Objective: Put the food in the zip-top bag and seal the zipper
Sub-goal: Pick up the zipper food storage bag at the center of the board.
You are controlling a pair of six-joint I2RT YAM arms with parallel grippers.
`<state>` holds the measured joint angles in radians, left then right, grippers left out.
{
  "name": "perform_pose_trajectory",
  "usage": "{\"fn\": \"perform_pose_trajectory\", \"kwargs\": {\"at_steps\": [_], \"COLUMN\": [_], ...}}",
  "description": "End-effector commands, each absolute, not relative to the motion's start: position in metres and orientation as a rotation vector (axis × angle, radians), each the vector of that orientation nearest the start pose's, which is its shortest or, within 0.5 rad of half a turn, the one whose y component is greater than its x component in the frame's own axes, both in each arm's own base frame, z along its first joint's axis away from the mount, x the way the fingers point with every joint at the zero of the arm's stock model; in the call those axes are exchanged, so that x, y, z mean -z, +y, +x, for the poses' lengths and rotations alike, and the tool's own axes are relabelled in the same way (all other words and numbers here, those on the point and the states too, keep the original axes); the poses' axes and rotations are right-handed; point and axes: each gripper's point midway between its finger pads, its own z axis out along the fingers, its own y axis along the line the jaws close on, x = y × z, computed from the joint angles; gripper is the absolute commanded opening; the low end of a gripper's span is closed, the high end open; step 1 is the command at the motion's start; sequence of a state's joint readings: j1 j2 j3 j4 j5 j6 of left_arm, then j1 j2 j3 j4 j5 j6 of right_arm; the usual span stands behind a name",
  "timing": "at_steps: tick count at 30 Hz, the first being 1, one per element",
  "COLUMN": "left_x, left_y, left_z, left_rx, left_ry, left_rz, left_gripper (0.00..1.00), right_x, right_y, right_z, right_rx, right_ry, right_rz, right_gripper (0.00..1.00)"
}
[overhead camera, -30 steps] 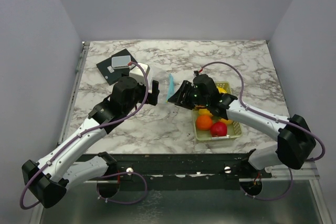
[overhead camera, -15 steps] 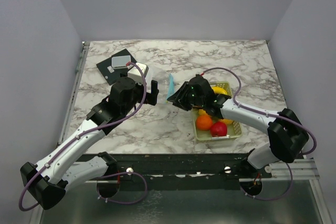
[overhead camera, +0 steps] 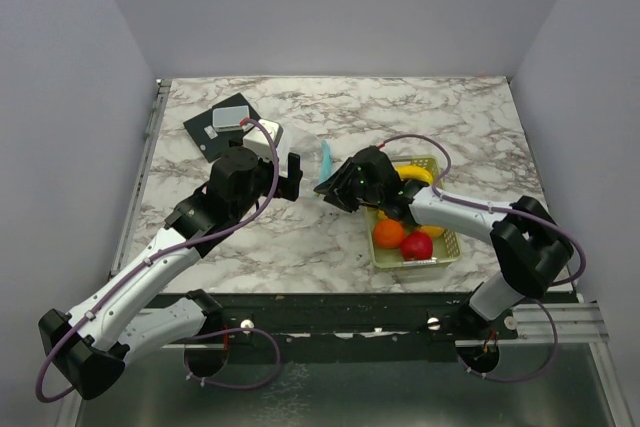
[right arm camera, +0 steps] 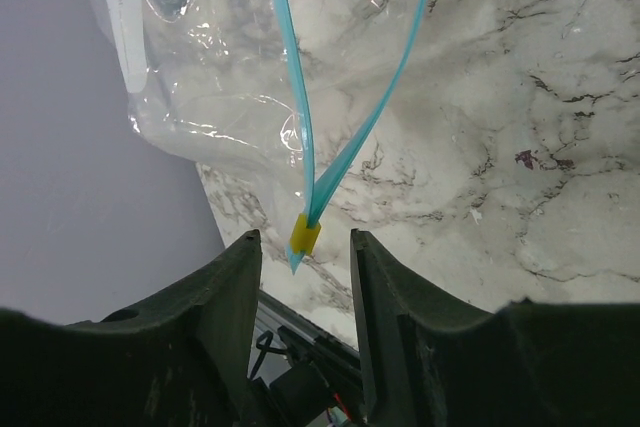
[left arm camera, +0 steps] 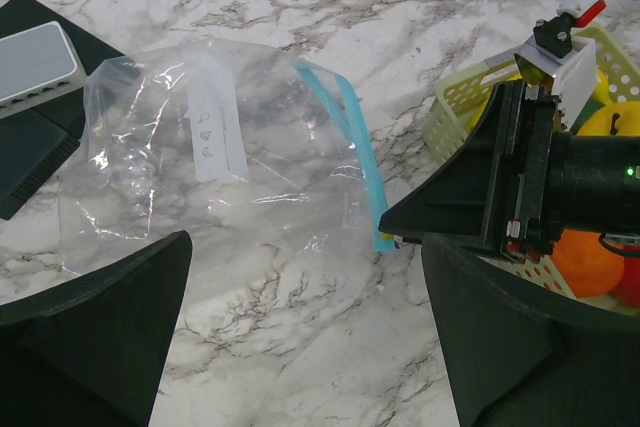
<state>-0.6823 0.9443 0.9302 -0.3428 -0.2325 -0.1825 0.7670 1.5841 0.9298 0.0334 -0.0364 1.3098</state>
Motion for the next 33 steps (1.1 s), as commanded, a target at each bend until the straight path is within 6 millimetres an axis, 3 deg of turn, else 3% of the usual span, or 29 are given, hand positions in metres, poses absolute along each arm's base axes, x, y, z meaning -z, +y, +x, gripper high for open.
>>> {"fn": "perform_pose_trajectory", "kwargs": {"at_steps": [1, 17, 21, 30, 33], "left_x": [-0.263, -0.262, -0.261, -0.26, -0.26], "left_y": [-0.181, -0.182, -0.182, -0.181, -0.18], "left_z": [0.271, 0.271, 0.271, 0.272, 0.273], "left_rx": [0.374, 0.376, 0.376, 0.365, 0.357], "left_ry": [1.904, 1.907, 1.909, 1.911, 1.911], "left_rz": [0.321, 0.326, 0.327, 0.323, 0.32], "left_gripper": [0.99, 0.99, 0.99, 0.99, 0.99], "right_x": [-0.123, -0.119, -0.119, -0.123, -0.129], "right_y": [0.352, 0.36, 0.362, 0.364, 0.365], "right_z": [0.299, 0.306, 0.305, 0.302, 0.299], "right_rx": [-1.119, -1.157, -1.173, -1.214, -1.215], "right_ry": [2.349, 2.334, 2.333, 2.322, 2.313], "right_rz": [0.666, 0.7, 0.705, 0.661, 0.615], "right_gripper": [0.46, 0.36, 0.29, 0.01, 0.01]}}
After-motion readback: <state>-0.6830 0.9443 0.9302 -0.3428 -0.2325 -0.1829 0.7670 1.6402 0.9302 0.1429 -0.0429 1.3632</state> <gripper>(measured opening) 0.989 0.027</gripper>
